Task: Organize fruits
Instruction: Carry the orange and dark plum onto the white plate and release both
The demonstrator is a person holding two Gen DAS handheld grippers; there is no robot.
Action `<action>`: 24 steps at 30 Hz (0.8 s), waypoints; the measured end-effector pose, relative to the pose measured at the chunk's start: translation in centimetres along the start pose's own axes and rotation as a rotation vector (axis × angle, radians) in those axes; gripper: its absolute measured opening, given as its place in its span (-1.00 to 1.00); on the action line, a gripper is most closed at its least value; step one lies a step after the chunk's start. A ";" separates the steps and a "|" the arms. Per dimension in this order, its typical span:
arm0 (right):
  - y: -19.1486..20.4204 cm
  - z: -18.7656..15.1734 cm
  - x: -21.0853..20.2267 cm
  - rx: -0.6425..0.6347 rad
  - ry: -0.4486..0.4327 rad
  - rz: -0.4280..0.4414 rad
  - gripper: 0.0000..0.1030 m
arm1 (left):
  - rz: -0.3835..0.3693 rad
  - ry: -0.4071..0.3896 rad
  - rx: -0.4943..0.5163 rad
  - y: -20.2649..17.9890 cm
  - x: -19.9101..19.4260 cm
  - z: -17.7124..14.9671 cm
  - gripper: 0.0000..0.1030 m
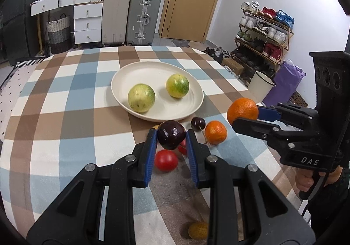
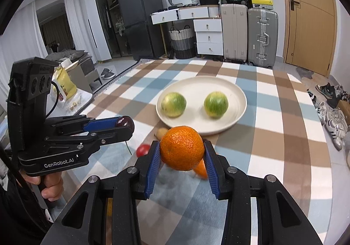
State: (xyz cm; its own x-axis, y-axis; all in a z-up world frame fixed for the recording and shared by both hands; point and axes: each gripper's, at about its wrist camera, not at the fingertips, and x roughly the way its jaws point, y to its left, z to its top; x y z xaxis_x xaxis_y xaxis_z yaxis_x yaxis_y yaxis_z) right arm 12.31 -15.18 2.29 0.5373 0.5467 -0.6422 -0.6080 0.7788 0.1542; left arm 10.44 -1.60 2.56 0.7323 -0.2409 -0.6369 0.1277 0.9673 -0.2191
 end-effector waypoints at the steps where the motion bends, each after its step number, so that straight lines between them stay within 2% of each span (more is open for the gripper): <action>1: -0.1 0.3 0.0 -0.002 -0.006 -0.002 -0.22 | 0.004 -0.006 0.004 0.0 -0.1 0.3 -0.53; 11: -1.2 3.0 0.9 0.005 -0.031 0.007 -0.22 | 0.033 -0.017 -0.015 0.8 1.7 2.7 -0.53; 24: -2.2 4.1 4.4 0.006 -0.007 0.009 -0.22 | 0.075 0.006 -0.022 2.4 6.3 4.9 -0.53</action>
State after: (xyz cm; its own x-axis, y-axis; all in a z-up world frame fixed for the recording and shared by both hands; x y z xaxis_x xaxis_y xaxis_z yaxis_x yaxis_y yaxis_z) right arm 18.38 -13.20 2.19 0.5357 0.5562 -0.6353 -0.6098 0.7753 0.1645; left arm 18.58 -0.39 1.65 0.7349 -0.1687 -0.6569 0.0582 0.9807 -0.1868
